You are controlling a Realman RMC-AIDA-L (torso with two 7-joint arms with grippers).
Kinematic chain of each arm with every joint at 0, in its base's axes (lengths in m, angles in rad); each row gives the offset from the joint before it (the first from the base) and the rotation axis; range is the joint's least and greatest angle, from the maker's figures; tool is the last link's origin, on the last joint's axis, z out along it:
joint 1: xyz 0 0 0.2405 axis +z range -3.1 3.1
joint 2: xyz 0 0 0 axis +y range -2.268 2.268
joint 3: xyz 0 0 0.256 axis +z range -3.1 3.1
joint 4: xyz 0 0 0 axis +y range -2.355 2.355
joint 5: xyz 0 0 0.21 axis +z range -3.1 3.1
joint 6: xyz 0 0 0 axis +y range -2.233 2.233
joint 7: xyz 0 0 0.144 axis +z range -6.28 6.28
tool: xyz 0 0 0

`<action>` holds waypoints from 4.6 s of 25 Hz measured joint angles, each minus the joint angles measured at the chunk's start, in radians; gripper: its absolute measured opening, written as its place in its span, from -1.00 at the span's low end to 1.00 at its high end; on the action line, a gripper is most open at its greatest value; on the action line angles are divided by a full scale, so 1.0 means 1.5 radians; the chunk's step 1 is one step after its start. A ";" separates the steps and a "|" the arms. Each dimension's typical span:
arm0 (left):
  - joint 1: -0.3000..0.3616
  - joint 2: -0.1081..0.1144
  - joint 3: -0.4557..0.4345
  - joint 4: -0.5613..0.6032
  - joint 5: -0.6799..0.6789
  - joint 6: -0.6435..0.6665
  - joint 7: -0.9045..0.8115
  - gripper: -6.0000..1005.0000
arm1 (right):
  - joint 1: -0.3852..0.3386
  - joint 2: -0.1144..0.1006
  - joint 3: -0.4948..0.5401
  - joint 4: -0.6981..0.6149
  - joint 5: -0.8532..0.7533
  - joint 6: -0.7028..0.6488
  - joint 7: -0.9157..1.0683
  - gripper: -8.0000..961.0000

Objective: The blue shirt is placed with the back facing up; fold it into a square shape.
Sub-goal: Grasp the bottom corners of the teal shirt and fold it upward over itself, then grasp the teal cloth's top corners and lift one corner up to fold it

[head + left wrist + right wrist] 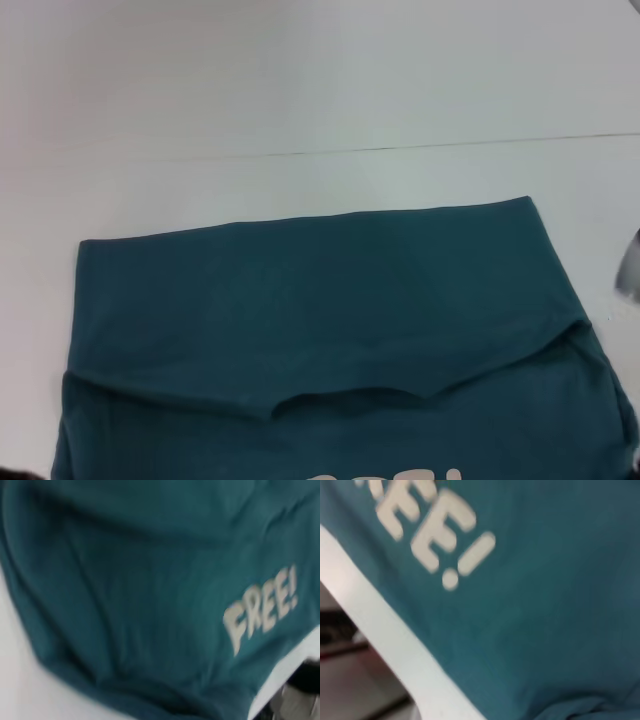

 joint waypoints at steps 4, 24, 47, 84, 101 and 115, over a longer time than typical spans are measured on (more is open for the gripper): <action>-0.008 0.014 -0.082 -0.002 -0.017 -0.011 0.029 -0.76 | 0.015 -0.009 0.128 0.004 0.008 0.010 -0.063 -0.83; -0.013 0.028 -0.142 -0.004 -0.188 -0.247 0.055 -0.75 | 0.028 -0.034 0.342 0.038 0.154 0.239 0.027 -0.83; -0.029 -0.010 -0.096 -0.020 -0.221 -0.486 0.076 -0.73 | 0.067 -0.018 0.298 0.142 0.220 0.518 0.077 -0.78; -0.044 -0.085 0.004 -0.059 -0.221 -0.796 0.133 -0.70 | 0.092 0.011 0.210 0.264 0.221 0.801 0.069 -0.60; -0.043 -0.072 0.014 -0.082 -0.226 -0.837 0.135 -0.02 | 0.100 0.009 0.207 0.256 0.226 0.806 0.069 0.32; 0.007 -0.006 0.012 0.063 -0.140 -0.413 -0.112 0.87 | 0.081 0.000 0.201 0.154 0.223 0.626 0.072 0.89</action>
